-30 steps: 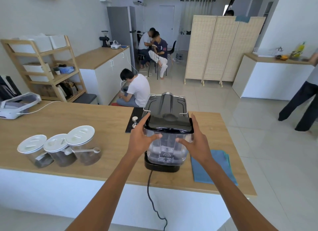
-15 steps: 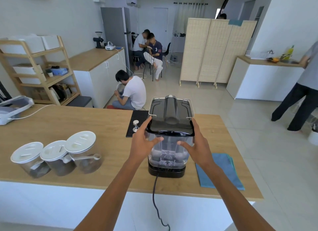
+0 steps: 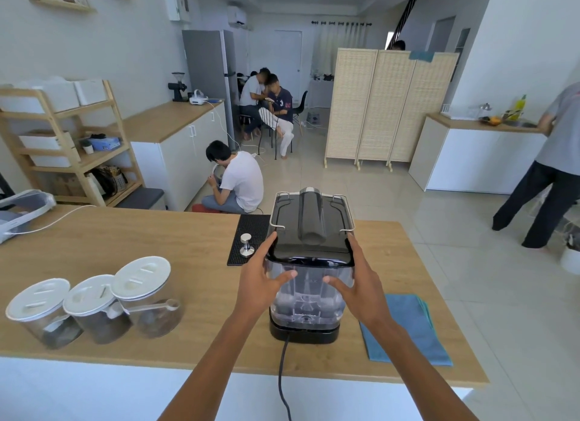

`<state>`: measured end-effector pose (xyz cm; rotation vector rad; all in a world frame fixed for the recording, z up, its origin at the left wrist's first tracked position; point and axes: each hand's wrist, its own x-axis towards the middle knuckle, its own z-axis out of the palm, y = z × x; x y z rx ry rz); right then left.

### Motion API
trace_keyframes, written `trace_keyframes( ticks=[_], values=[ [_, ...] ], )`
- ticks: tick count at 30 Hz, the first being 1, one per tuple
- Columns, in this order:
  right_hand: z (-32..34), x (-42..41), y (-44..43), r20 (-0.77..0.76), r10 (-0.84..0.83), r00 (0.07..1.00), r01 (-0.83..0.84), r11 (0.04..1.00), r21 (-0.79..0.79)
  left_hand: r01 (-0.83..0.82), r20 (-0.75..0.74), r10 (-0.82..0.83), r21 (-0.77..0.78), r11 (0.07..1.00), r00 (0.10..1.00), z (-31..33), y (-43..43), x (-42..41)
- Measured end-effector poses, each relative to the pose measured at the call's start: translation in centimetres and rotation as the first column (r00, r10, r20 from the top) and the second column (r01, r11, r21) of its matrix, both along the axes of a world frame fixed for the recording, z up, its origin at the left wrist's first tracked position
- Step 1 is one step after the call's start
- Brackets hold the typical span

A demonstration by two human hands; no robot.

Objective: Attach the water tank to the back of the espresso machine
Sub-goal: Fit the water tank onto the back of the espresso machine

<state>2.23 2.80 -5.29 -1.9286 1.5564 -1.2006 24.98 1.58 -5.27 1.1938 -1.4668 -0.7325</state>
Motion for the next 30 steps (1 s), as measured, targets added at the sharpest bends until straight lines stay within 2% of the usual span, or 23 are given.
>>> trace_keyframes(
  ticks=[7, 14, 18, 22, 27, 30],
  values=[
    [-1.2, -0.1, -0.6, -0.016, -0.030, 0.999, 0.030, 0.999, 0.038, 0.023, 0.008, -0.023, 0.000, 1.000, 1.000, -1.3, -0.6, 0.3],
    [-1.6, -0.1, -0.3, -0.031, -0.034, 0.999, 0.035, 0.999, 0.022, -0.021, 0.139, 0.030, -0.060, 0.998, 0.990, -1.7, -0.4, 0.0],
    [-2.1, -0.4, -0.1, -0.021, -0.014, 1.000, 0.014, 1.000, 0.003, 0.004, 0.158, 0.009, -0.083, 0.997, 0.987, -2.3, -0.2, 0.3],
    [-1.8, -0.2, 0.0, -0.055, -0.023, 0.998, 0.024, 1.000, 0.019, -0.016, 0.243, 0.028, -0.048, 0.999, 0.970, -2.6, -0.5, 0.6],
    [-1.6, -0.1, 0.4, -0.069, -0.023, 0.997, 0.024, 1.000, 0.017, 0.019, 0.270, -0.008, -0.039, 0.999, 0.963, -2.6, -0.4, 1.1],
    [-1.6, -0.1, 0.6, -0.096, -0.042, 0.995, 0.043, 0.999, 0.007, 0.018, 0.281, 0.009, -0.096, 0.995, 0.960, -1.6, 0.4, 1.4]
  ],
)
